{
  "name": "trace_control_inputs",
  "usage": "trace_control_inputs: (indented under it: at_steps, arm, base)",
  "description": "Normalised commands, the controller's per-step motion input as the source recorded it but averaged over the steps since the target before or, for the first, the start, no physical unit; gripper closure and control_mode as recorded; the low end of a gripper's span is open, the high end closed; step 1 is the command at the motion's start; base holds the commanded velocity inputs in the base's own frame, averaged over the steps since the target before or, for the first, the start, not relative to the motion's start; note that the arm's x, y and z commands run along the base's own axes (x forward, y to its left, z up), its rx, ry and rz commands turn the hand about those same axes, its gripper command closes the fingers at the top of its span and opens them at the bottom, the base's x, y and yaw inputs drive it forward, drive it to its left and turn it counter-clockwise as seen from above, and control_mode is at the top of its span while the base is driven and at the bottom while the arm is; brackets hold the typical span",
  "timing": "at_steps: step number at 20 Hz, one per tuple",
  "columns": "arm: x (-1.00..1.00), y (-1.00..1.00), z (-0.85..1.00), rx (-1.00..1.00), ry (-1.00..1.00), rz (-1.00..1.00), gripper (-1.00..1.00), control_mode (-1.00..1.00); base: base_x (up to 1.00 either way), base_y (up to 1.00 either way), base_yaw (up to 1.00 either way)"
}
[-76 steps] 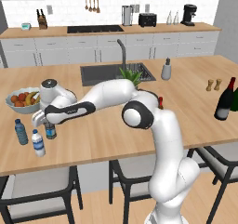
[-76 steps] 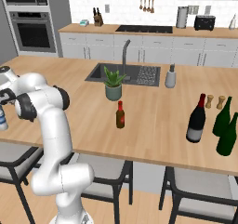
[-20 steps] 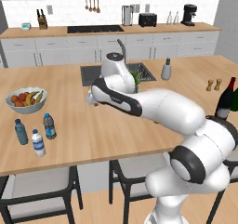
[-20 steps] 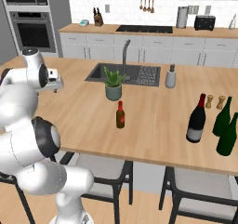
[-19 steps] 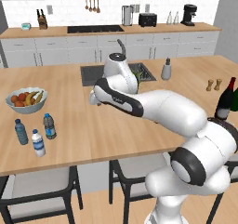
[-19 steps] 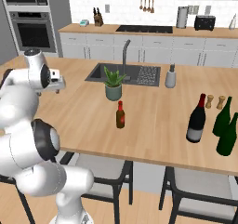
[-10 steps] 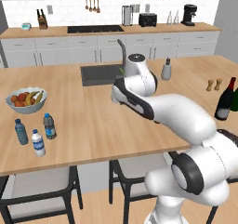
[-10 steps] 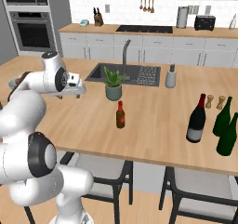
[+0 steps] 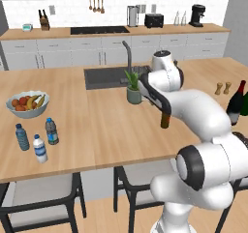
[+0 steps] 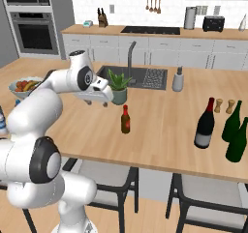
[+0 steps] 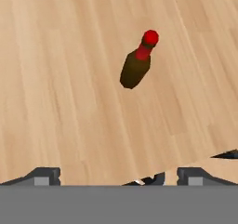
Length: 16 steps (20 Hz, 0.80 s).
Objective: Move the plastic bottles in the middle to the plastics group, and the glass bottles in the middle to the glass group.
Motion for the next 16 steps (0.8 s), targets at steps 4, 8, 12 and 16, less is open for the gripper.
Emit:
trace_control_inputs:
  at_steps: [4, 8, 12, 16]
  arm:
    - [0.0, -0.97, 0.04, 0.0, 0.04, -0.37, -1.0, -1.0]
    - [-0.03, -0.57, -0.02, 0.07, -0.03, -0.2, -1.0, -1.0]
    - [0.06, 0.0, -0.6, 0.09, -0.14, 0.0, -1.0, -1.0]
    - [0.37, 0.0, -0.69, 0.08, -0.11, 0.04, -1.0, -1.0]
  base:
    - [0.0, 0.0, 0.0]
    - [0.0, 0.0, 0.0]
    - [0.0, 0.0, 0.0]
    - [0.0, 0.0, 0.0]
